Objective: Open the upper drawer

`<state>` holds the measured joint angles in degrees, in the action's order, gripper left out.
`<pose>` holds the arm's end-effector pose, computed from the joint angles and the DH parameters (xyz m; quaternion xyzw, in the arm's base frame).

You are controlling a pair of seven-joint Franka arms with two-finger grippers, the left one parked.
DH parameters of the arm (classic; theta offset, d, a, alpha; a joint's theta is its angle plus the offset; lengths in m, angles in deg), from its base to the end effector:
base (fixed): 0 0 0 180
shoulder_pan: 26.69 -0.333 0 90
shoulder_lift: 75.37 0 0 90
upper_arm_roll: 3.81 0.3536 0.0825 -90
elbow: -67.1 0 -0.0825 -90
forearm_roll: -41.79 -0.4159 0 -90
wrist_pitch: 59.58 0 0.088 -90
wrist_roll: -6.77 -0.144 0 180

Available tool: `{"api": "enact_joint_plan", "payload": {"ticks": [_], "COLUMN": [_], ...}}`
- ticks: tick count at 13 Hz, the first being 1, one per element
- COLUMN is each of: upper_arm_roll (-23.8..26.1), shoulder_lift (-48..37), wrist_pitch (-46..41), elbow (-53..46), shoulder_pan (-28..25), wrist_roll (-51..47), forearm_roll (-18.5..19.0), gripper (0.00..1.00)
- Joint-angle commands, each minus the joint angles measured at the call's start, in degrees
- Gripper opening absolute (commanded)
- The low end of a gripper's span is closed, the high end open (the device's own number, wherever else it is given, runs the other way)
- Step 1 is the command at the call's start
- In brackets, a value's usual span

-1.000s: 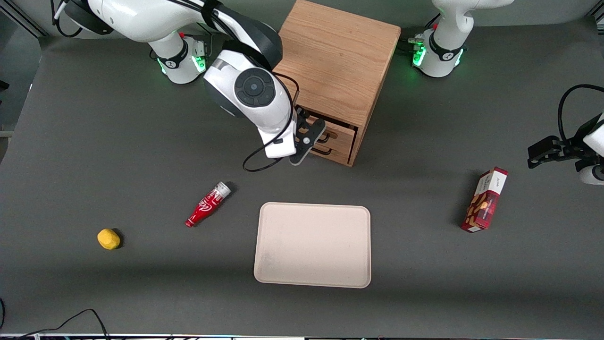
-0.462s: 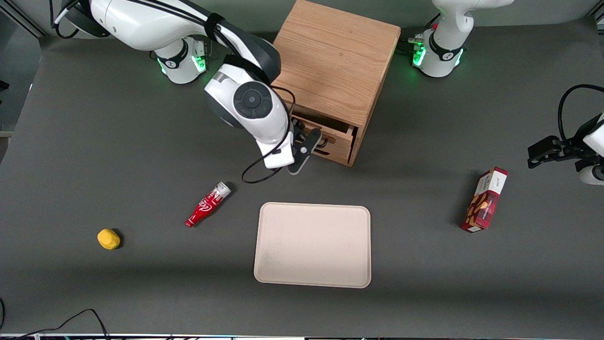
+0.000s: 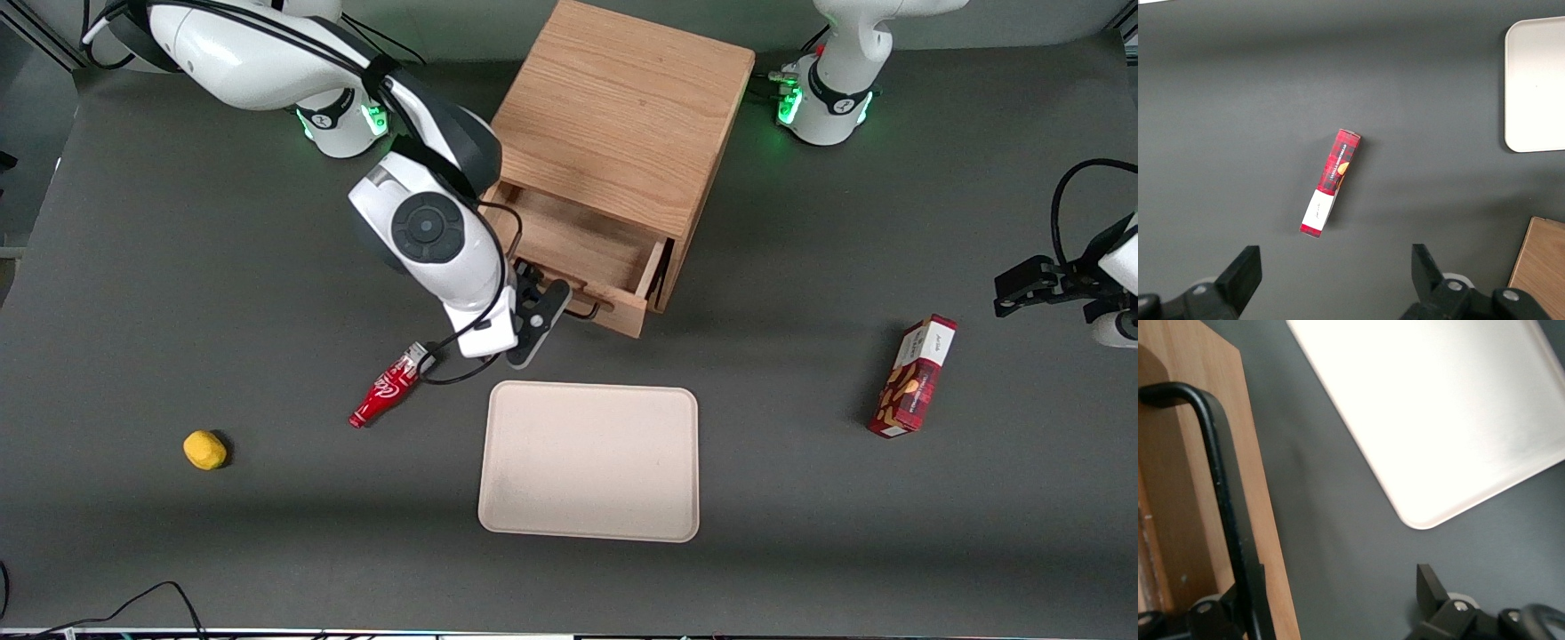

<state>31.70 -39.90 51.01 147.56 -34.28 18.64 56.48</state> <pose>0.6245 0.4289 0.3757 -0.8870 -0.4588 0.0040 0.0522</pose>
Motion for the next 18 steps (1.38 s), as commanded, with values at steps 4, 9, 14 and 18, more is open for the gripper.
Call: {"api": "enact_joint_plan", "payload": {"ticks": [4, 9, 14, 18], "upper_arm_roll": [-5.6, -10.4, -12.6, -12.6], "shoulder_lift": [0.4, 0.4, 0.7, 1.3], "wrist_pitch": [7.6, 12.8, 13.2, 13.2], "elbow": [-1.5, -2.2, -3.6, -4.4], "shoulder_pan": [-0.3, -0.7, -0.8, -0.9], "wrist_roll": [1.4, 2.0, 4.2, 3.8], "forearm_roll": [0.8, 0.4, -2.3, -5.1], "gripper": [1.00, 1.00, 1.00, 1.00]}}
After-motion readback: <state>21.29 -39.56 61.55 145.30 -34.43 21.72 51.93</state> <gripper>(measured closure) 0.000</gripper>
